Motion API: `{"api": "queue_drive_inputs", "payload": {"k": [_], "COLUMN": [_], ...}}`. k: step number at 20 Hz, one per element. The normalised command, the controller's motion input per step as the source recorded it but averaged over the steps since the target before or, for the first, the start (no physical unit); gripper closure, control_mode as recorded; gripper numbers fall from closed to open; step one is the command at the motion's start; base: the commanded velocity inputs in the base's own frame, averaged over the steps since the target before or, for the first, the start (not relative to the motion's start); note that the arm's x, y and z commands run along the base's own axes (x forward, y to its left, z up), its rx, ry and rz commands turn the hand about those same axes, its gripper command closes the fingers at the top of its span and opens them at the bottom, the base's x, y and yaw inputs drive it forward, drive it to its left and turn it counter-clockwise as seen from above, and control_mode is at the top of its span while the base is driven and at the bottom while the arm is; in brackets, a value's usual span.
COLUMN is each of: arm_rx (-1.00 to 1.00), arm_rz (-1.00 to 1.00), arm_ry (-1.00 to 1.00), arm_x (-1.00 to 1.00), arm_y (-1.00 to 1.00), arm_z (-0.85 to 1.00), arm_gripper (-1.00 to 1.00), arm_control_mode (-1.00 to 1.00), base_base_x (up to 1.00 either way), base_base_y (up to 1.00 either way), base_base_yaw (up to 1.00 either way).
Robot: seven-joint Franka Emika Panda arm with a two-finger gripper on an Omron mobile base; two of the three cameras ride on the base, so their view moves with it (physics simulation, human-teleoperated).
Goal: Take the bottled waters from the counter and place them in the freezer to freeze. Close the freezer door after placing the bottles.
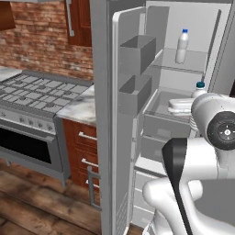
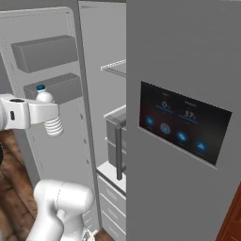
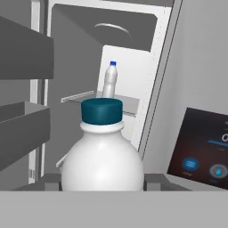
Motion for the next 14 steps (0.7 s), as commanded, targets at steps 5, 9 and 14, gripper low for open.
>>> {"api": "queue_drive_inputs", "payload": {"k": [5,9,14], "arm_rx": [0.0,0.0,0.12], "arm_rz": [0.0,0.02,0.08], "arm_ry": [0.0,0.0,0.0], "arm_x": [0.0,0.04,-0.02], "arm_y": [0.0,0.0,-0.2], "arm_z": [0.0,0.0,0.0], "arm_gripper": [1.0,1.0,1.0], "arm_control_mode": [1.0,-1.0,-1.0], "base_base_x": [0.03,0.0,0.0], "base_base_y": [0.0,0.0,0.0], "base_base_yaw": [0.0,0.0,0.0]}}
